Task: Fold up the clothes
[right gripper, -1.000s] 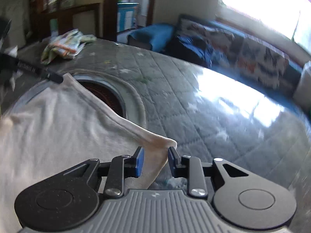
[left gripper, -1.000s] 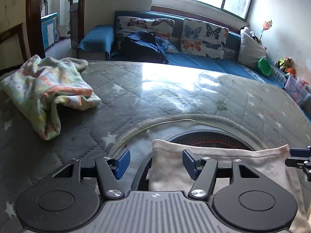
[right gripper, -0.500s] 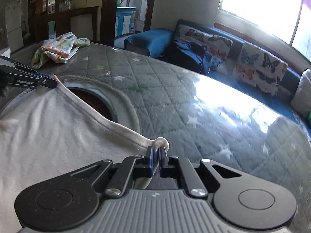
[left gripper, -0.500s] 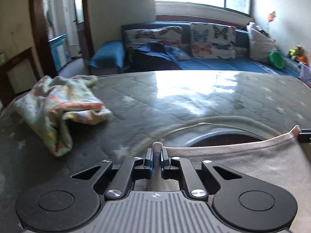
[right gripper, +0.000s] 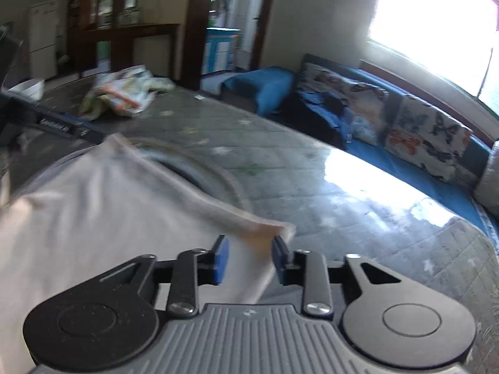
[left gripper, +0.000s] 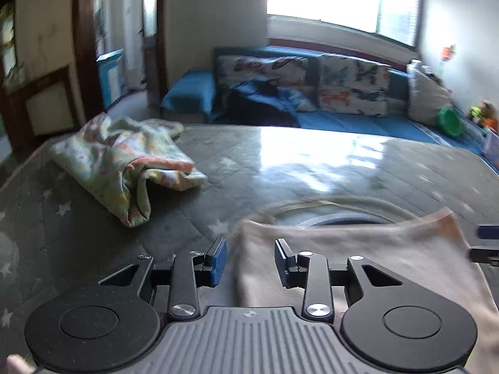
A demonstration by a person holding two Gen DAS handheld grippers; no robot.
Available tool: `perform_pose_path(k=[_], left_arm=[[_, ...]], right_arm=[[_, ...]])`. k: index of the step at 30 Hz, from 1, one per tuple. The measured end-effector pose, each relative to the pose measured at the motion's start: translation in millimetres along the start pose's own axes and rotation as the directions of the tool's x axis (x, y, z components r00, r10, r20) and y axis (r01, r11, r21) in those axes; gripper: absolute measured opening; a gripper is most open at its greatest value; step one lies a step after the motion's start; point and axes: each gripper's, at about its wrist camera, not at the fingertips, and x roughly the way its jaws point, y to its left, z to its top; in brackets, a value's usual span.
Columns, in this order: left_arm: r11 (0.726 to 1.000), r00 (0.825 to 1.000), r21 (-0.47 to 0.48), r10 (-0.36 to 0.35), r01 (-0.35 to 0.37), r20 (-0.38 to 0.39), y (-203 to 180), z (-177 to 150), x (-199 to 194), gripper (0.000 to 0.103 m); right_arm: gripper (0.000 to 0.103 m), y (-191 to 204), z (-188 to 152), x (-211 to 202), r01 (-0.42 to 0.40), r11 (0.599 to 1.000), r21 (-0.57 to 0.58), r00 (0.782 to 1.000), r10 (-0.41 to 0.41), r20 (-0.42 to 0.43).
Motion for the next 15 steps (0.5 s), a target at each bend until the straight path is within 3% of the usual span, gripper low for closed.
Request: perform_pose_path(k=[7,11,15], left_arm=[[0.99,0.991,0.041,-0.131,0.132,-0.036,-28,-48,-46,0.036],[0.991,0.99,0.031,-0.125,0.127,-0.057,-32,-65,-52,0.035],[0.997,0.995,-0.002,-0.077,0.077,-0.07,-21,-80,-54,0.035]], right_arm=[[0.038,40,-22,-23,-0.12,0.992,-0.029,0.992,0.119,-0.035],[0.04,52,-34,-28,-0.137,0.99,-0.023,0.989,0.136,-0.053],[0.043,60,-46,-34,-0.133,0.991,-0.009,0.989,0.132,-0.06]])
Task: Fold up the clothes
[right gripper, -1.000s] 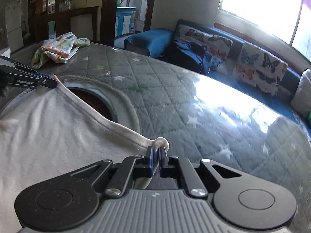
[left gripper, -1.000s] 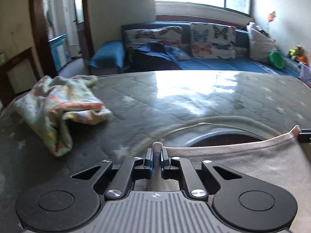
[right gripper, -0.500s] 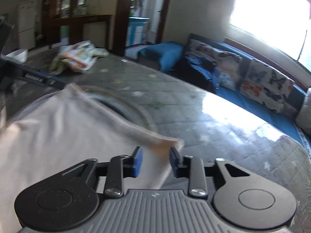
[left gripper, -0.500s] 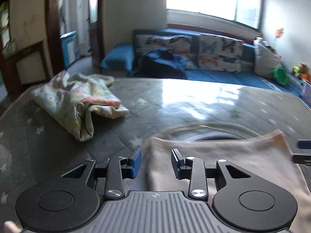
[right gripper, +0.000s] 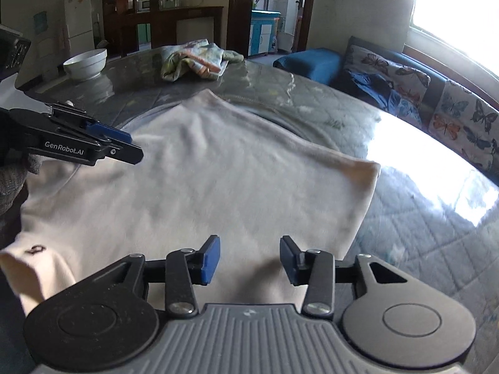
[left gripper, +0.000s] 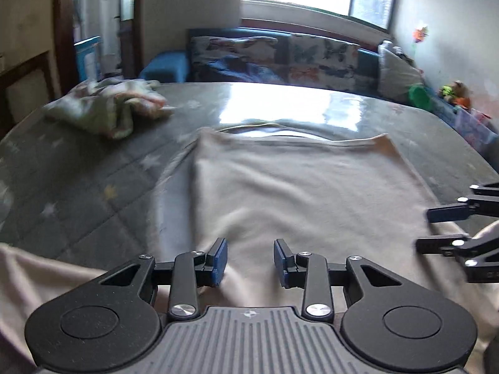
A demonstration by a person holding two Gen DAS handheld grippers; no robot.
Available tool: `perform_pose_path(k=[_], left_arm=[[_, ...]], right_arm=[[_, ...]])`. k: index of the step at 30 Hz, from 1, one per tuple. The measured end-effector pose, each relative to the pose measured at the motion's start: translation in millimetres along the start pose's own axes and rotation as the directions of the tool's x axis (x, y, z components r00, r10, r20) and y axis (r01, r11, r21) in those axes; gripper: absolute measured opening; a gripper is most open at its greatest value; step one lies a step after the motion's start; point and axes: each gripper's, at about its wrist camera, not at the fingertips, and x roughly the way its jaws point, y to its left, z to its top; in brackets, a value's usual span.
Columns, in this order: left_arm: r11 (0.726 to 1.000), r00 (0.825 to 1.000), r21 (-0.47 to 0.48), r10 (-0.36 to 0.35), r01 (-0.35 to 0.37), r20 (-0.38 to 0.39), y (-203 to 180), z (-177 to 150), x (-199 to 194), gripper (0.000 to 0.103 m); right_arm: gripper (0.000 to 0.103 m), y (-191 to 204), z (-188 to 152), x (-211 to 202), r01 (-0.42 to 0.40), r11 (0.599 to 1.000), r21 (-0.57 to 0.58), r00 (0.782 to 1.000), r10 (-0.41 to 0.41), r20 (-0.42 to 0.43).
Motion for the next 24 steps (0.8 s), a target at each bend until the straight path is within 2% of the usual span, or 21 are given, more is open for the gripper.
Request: perform_pose_path(k=[5,7,9,11,14,17,19,21,24], left_arm=[[0.997,0.998,-0.077,0.009,-0.004,0.063,19,-10,-30,0.037],[0.994,0.995,-0.107,0.044,-0.034,0.093,30,-14,-44,0.041],[0.983,0.987,-0.153,0.122,-0.105,0.105,46,-19,-54,0.044],[0.957,0.966,-0.198,0.237,-0.214,0.101,65,-23,-59,0.047],[0.889,0.913,-0.257,0.404,-0.378,0.054,97,-30,-62,0.051],[0.823,0.863,-0.304,0.505,-0.481,0.003,125,-35,-64,0.058],[0.797,0.844,-0.32,0.537,-0.512,-0.013,138,-37,-64,0.06],[0.785,0.836,-0.324,0.548,-0.528,-0.033,148,-38,-62,0.06],[0.787,0.845,-0.344,0.533,-0.512,-0.038,155,-40,-58,0.06]], right_arm=[[0.045,4,-6,-10,0.009,1.0,0.015,1.0,-0.009,0.012],[0.049,7,-9,-14,0.008,1.0,0.005,1.0,-0.008,0.017],[0.049,10,-12,-16,0.007,1.0,0.0,1.0,-0.007,0.017],[0.049,13,-14,-17,0.007,1.0,0.0,1.0,-0.007,0.019],[0.05,15,-16,-21,0.003,1.0,0.0,1.0,-0.003,0.024],[0.052,18,-17,-26,0.004,1.0,-0.001,0.999,-0.004,0.031],[0.055,19,-19,-28,0.004,1.0,0.0,0.999,-0.004,0.036],[0.055,21,-21,-31,0.003,1.0,0.003,0.999,-0.003,0.037],[0.055,24,-23,-34,0.005,1.0,-0.001,0.999,-0.005,0.035]])
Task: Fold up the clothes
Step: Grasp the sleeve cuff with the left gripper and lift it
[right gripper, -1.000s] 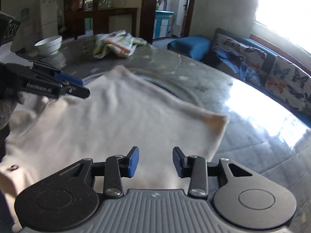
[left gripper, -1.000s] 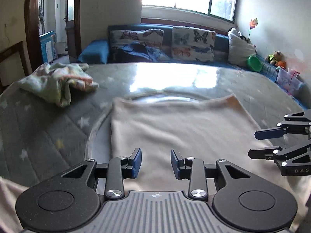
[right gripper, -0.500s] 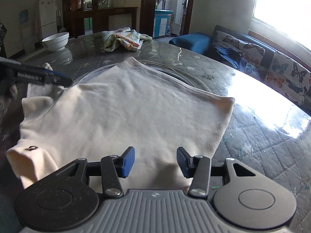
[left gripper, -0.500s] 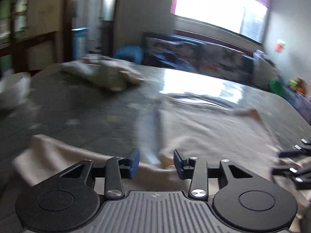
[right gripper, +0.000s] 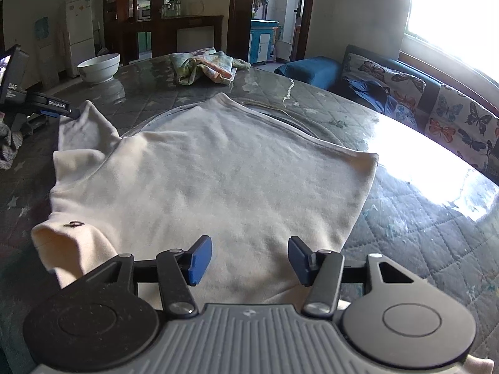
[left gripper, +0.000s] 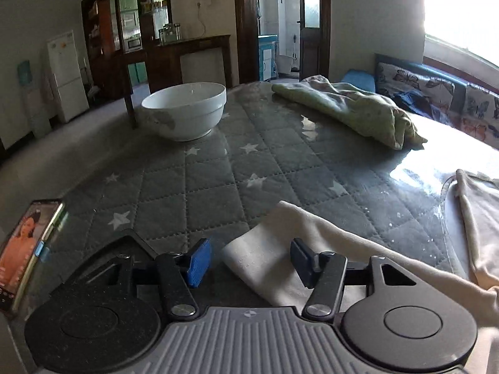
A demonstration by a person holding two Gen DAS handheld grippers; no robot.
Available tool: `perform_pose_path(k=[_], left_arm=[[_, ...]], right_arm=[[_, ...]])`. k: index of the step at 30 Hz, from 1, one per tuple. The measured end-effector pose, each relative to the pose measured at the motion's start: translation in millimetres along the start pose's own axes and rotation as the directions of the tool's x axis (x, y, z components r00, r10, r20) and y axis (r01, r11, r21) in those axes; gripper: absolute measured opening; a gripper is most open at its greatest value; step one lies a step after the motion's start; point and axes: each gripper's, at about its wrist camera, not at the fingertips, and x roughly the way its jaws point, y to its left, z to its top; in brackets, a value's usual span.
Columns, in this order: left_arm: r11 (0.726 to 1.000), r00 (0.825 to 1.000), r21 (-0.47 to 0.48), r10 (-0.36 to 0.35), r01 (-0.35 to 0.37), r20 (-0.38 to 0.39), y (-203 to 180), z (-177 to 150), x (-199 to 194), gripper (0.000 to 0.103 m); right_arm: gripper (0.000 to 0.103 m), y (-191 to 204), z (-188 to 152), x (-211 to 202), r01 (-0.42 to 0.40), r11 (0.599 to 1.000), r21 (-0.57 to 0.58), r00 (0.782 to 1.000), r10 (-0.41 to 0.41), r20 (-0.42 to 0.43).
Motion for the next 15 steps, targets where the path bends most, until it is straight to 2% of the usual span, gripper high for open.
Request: perform_pose_path(k=[1,3,5,6,10,15], left_arm=[[1.0,1.0,-0.003,-0.006,0.006,-0.003,1,1,1,0.059],[0.999,0.999,-0.004,-0.034,0.034,-0.001,0,-1,-1,0.046],[0.997,0.997,-0.005,-0.071,0.071,0.004,-1,-2,-3,0.018],[0.997,0.997,-0.01,-0.072,0.072,0.005,-2,-2,-4,0.014],[0.998,0.998,-0.034,-0.047,0.049,0.046,4,-1,-16,0.011],[0.999,0.999,-0.037,-0.028,0.029,0.031,15,1,-12,0.011]], right_arm=[[0.055,1,-1,-1,0.001,1.0,-0.001,1.0,-0.001,0.0],[0.056,2,-1,-3,0.001,1.0,-0.003,1.0,-0.001,0.001],[0.056,3,-2,-6,0.003,1.0,-0.006,1.0,-0.003,0.004],[0.056,4,-2,-6,0.003,1.0,-0.006,1.0,-0.003,0.005],[0.056,7,-3,-8,0.011,1.0,-0.01,1.0,-0.01,0.006],[0.057,6,-10,-4,0.016,1.0,-0.007,1.0,-0.016,-0.014]])
